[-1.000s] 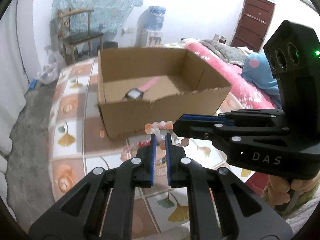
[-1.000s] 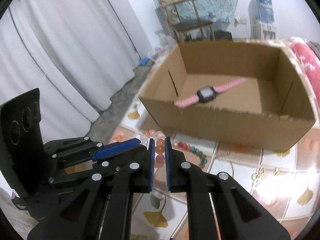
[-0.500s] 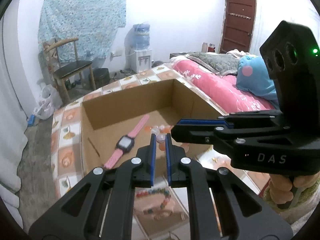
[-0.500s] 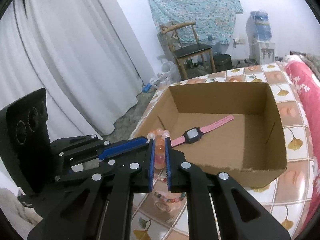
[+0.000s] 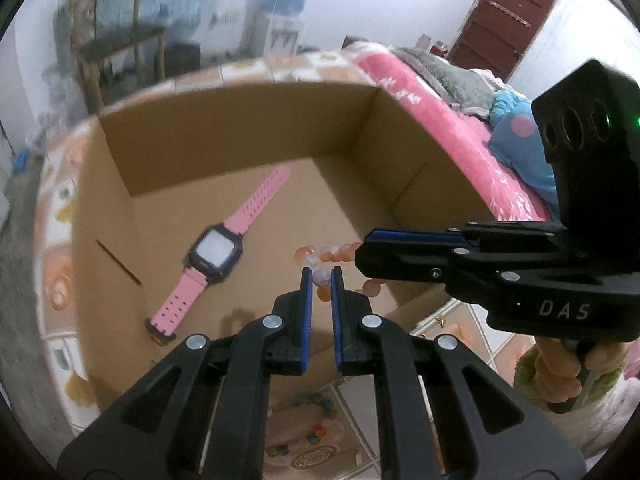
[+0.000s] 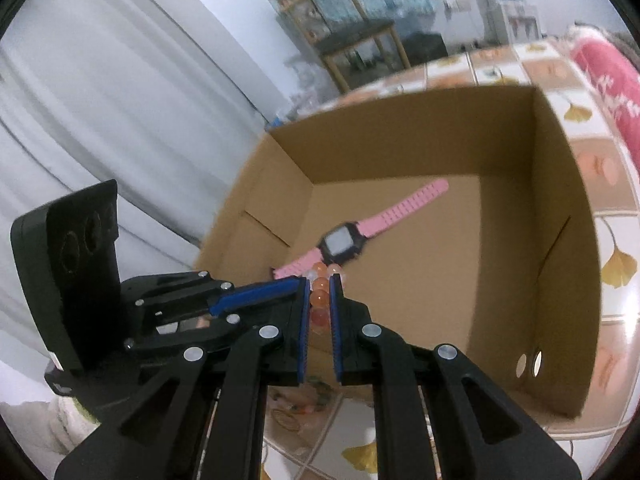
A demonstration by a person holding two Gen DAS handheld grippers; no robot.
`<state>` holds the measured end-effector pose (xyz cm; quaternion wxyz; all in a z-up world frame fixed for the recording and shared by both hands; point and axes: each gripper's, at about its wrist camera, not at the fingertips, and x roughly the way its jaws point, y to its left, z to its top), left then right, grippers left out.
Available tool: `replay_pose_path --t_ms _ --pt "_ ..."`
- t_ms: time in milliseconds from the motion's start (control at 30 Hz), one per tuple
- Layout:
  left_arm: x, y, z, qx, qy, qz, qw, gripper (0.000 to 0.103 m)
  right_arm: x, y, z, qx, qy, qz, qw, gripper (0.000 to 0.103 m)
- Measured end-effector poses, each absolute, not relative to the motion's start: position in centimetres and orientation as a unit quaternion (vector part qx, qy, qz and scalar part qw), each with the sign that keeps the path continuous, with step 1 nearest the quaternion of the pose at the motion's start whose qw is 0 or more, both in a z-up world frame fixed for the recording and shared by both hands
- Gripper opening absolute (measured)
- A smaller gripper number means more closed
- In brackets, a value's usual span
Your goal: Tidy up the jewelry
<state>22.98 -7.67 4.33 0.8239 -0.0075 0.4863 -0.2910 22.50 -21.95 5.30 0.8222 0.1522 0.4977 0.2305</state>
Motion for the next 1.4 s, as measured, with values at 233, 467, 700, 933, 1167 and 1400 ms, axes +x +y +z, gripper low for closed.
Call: replay_pose_path --t_ms 233,467,700,933,1167,1400 --pt "23.7 -6.9 2.2 -0.025 0.522 -0.276 0.807 0.009 23.0 -21.9 3.8 0.159 0.525 0.226 0.805 0.011" --pt "22.7 -5.9 2.9 -0.025 0.504 -0.261 0.823 0.029 22.3 -23.2 4.4 0.181 0.514 0.227 0.807 0.012" --pt "19.4 -3.2 6.6 -0.035 0.451 -0.25 0.856 0.042 19.8 -25.3 6.9 0.201 0.479 0.216 0.826 0.024" --pt "14.2 0.1 9.8 -0.024 0.393 -0.234 0.889 0.058 13.9 -26.3 10.9 0.205 0.408 0.239 0.857 0.038" --pt "10.1 2.8 7.4 -0.021 0.403 -0.197 0.893 0.058 9.7 -25.1 10.2 0.21 0.408 0.258 0.85 0.039" --pt "9.0 3.5 2.3 -0.027 0.447 -0.169 0.878 0.057 9.1 -22.1 4.6 0.235 0.465 0.25 0.816 0.039"
